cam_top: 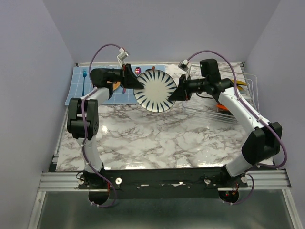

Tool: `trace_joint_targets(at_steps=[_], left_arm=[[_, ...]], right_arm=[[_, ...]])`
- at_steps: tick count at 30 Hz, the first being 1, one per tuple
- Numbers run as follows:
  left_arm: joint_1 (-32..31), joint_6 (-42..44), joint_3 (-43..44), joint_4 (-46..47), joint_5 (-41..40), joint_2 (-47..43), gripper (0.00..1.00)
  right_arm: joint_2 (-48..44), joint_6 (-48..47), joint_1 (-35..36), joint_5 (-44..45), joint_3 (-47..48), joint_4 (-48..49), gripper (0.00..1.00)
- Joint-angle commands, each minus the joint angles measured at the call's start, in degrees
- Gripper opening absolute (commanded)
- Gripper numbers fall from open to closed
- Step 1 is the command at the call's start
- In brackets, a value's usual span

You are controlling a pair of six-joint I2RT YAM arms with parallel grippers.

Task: Unload the plates from the dish rack
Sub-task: Place the plate at the center of the board.

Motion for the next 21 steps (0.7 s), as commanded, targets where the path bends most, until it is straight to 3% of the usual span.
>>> trace_joint_targets(at_steps=[1,2,3,4,6,8,13,21], left_arm=[[9.4,62.1,9.6,-95.7,-27.7,-11.4,0.00],[6.9,87.3,13.8,-106.9,-39.2,-11.9,0.00],[7.1,79.0,11.1,-102.9,-33.1,-13.9,0.00],[8.1,71.7,7.6,-92.3,-30.7,-13.2,0.00],[8.0,76.5,11.9,-99.7,-31.9,-11.1,0.00],[8.2,73.3,10.0,-94.9,-29.2,-11.4,0.00],[7.8,77.1,7.3,-96.4,-31.5,-12.8,0.00],[7.6,77.9,0.2,-91.0,-31.9,-14.9,0.00]], right_arm=[[-1.1,-11.4,-1.6,-2.0,0.0,-11.4,0.01],[-1.2,-11.6,-1.5,-2.0,0.0,-11.6,0.01],[-1.3,-11.9,-1.5,-2.2,-0.1,-11.7,0.01],[-1.3,-12.0,-1.6,-2.0,-0.4,-11.7,0.01],[-1.4,-11.7,-1.6,-2.0,-0.8,-11.1,0.01],[-1.6,-12.0,-1.4,-2.3,-1.0,-11.1,0.01],[-2.7,-12.1,-1.5,-2.4,-2.4,-10.5,0.01],[-2.5,-12.2,-1.5,-3.2,-2.8,-10.0,0.01]])
